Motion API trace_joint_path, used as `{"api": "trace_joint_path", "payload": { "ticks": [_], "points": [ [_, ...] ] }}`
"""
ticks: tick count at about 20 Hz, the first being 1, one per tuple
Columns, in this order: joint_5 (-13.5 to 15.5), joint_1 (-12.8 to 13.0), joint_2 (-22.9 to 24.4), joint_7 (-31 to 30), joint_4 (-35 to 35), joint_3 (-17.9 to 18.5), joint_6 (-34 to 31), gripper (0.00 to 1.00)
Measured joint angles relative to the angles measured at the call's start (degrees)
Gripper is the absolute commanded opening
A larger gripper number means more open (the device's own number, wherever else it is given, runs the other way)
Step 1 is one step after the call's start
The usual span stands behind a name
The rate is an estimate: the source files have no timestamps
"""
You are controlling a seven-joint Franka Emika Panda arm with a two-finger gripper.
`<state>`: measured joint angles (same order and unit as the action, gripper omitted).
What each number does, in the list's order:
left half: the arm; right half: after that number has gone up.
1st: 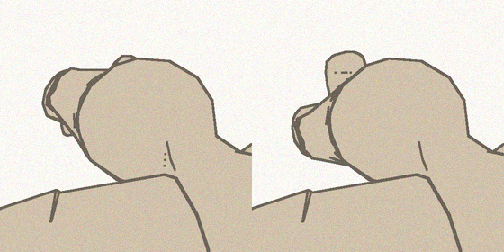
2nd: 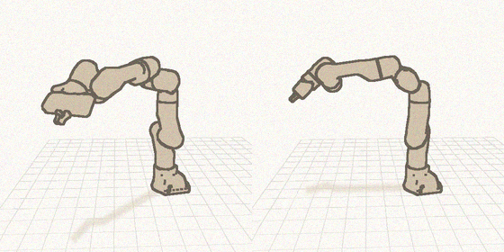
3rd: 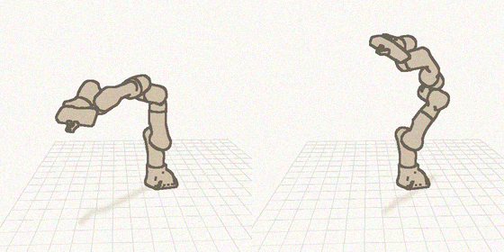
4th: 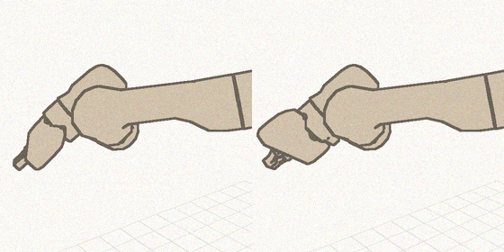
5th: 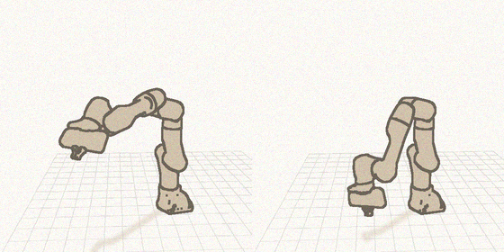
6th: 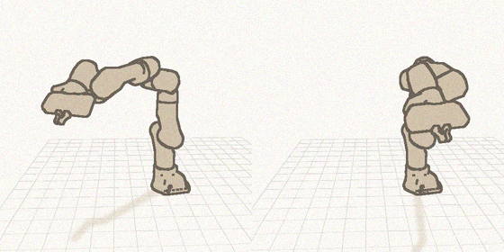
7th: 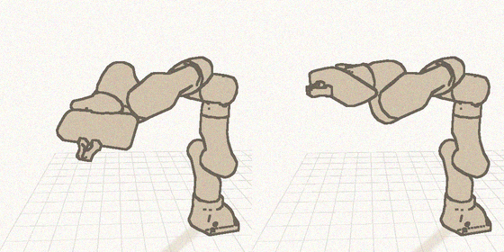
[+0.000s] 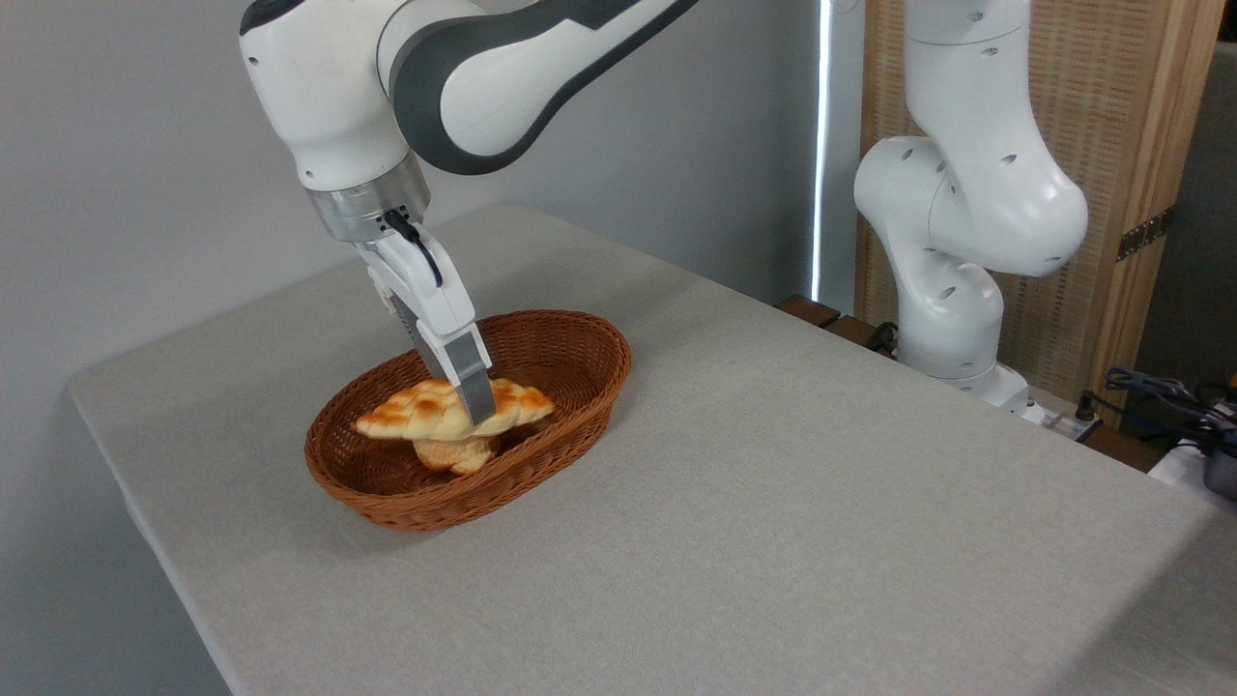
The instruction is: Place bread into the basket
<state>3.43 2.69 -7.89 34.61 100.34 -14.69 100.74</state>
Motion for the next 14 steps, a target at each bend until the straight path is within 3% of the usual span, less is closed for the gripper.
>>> {"api": "trace_joint_path", "payload": {
  "ticks": [9, 14],
  "points": [
    [-0.1, -0.3, 0.8, 0.0, -1.5, 0.5, 0.0, 1.00],
    [-0.2, -0.9, 4.0, 0.0, -3.9, 5.9, 0.0, 1.00]
  ]
}}
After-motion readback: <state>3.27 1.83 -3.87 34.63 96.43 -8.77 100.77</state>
